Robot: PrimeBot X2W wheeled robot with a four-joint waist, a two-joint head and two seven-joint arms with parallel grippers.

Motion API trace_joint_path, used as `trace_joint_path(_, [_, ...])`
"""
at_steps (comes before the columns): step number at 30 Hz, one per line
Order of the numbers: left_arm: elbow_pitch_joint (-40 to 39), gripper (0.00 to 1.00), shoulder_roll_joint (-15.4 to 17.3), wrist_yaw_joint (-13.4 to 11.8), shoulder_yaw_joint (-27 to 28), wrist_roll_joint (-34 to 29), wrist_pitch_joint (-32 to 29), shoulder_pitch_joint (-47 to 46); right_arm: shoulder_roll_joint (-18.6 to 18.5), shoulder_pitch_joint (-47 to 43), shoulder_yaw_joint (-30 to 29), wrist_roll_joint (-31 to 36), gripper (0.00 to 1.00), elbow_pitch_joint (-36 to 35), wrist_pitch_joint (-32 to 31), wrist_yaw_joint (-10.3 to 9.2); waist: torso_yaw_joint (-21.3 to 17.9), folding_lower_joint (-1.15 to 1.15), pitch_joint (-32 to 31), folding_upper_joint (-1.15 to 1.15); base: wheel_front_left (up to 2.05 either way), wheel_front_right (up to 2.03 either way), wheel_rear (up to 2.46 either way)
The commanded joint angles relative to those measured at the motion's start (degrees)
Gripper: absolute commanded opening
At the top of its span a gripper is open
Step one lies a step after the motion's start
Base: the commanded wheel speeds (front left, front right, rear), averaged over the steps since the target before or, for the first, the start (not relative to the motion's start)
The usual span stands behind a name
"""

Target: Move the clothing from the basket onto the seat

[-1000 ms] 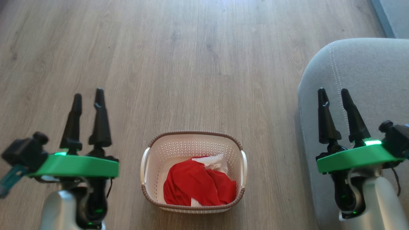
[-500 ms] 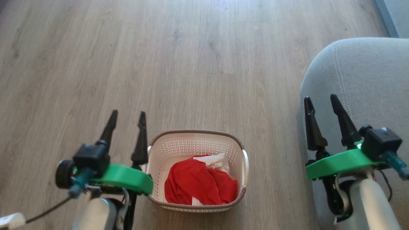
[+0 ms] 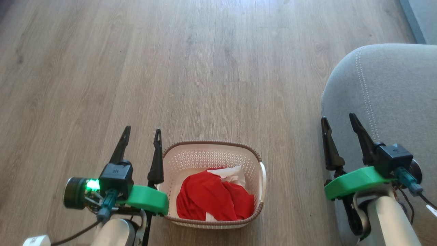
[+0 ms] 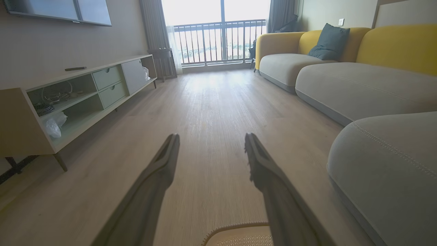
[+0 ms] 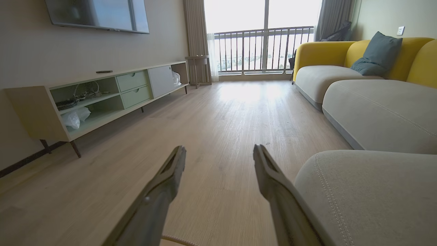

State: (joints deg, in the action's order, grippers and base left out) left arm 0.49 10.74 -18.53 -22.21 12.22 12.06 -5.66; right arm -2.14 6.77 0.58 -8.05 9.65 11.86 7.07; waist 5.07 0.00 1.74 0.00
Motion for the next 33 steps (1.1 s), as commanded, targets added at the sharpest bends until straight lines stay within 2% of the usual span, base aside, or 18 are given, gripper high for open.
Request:
trace_joint_path(1, [-2.85,1.0,0.28,-1.19,1.9,-1.98,0.92,-2.58,-0.67,3.58,1.57,1.85,1.0,-2.71,1.11,0.37,0.01,0.0,0.14,0.0,0.0,0.0,0.0])
trace_joint_path(7, [-6.53,1.0,-1.31,-2.11,4.5,-5.14,1.92,-2.82,-0.7,4.64,2.18,4.96,1.0,-6.72,2.11,0.39,0.14,0.0,0.6,0.0,0.0,0.0,0.0])
trace_joint_path(14, [-7.41,1.0,-3.14,-0.41,7.01,-8.6,2.93,-1.96,-0.74,4.52,2.0,9.23,1.0,-6.71,3.13,0.42,0.35,0.0,0.69,0.0,0.0,0.0,0.0])
trace_joint_path(19, [-5.19,1.0,-5.11,3.11,9.79,-7.6,2.94,-0.76,-0.74,3.9,1.04,7.33,1.0,-3.8,3.14,0.42,0.35,0.0,0.33,0.0,0.0,0.0,0.0])
trace_joint_path(22, [-2.53,1.0,-6.18,6.23,11.16,-6.28,2.94,0.17,-0.74,3.66,0.36,3.76,1.0,-0.12,3.14,0.42,0.35,0.0,0.04,0.0,0.0,0.0,0.0])
trace_joint_path(26, [1.44,1.0,-7.26,10.0,13.17,-4.63,2.94,1.17,-0.74,3.89,0.28,3.51,1.0,4.17,3.14,0.42,0.23,0.0,-0.25,0.0,0.0,0.0,0.0])
trace_joint_path(31, [4.19,1.0,-7.79,12.4,15.07,-4.62,2.94,1.36,-0.74,4.58,0.2,3.44,1.0,7.82,3.14,0.42,0.08,0.0,-0.51,0.0,0.0,0.0,0.0])
trace_joint_path(33, [4.31,1.0,-7.82,12.6,15.15,-4.21,2.94,1.38,-0.74,4.7,0.25,3.4,1.0,8.17,3.14,0.42,0.04,0.0,-0.61,0.0,0.0,0.0,0.0])
